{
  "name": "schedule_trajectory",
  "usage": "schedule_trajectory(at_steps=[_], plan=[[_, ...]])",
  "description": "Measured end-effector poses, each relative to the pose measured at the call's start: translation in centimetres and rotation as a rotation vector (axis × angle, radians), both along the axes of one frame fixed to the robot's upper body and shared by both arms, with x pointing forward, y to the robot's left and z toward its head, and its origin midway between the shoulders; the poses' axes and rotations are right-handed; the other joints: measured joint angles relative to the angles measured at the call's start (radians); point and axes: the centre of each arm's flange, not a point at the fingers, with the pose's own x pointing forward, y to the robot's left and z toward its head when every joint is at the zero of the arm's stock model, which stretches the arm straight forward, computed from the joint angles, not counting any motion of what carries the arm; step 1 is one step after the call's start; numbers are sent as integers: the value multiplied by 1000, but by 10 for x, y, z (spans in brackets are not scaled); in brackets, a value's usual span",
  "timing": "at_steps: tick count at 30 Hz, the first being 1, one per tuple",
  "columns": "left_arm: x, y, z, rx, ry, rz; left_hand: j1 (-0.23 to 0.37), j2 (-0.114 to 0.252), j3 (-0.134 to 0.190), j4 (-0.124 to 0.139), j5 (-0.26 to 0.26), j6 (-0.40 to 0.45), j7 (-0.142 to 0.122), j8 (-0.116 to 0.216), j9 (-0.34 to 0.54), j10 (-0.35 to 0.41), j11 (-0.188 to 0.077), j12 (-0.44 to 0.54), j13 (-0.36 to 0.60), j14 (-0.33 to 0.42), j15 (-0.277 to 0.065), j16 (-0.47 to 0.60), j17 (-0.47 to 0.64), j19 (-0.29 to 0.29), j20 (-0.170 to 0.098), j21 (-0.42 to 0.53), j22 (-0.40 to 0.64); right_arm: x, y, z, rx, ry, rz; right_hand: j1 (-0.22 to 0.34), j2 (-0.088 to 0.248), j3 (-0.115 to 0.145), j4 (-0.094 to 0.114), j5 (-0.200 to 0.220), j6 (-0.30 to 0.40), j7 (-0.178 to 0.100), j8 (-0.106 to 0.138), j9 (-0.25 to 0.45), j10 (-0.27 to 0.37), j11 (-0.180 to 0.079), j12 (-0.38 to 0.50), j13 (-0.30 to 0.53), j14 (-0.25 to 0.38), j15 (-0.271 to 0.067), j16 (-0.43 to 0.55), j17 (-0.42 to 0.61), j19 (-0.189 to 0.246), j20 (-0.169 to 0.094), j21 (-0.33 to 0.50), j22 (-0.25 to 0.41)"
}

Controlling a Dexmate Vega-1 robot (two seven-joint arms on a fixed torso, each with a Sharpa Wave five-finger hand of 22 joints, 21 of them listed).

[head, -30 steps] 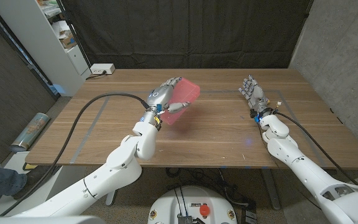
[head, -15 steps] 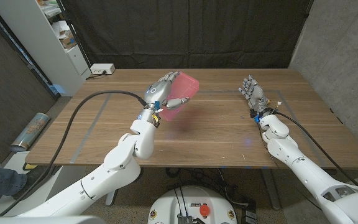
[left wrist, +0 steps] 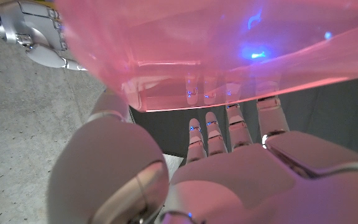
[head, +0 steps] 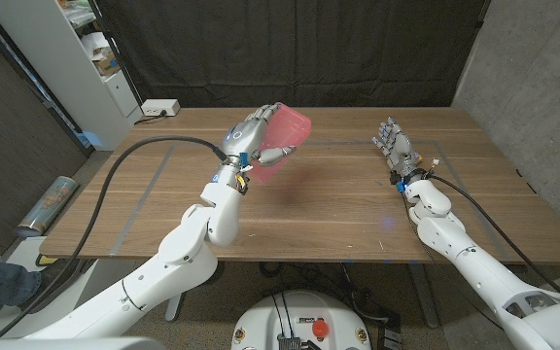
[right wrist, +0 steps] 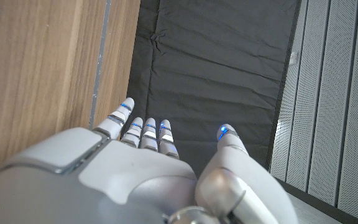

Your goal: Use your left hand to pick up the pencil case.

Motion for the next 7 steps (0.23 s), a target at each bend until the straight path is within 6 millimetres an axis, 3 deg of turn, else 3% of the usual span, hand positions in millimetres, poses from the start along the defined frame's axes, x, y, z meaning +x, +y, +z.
schedule_trajectory(at_steps=[7], plan=[[-3, -1, 7, 5, -32, 10, 0, 0, 0, 0, 0, 0, 0, 0, 0, 0, 0, 0, 0, 1, -1, -2, 0, -4, -4, -1, 0, -2, 2, -2, 1, -1, -1, 0, 0, 0, 0, 0, 0, 0, 0, 0, 0, 0, 0, 0, 0, 0, 0, 0, 0, 0, 0, 0]])
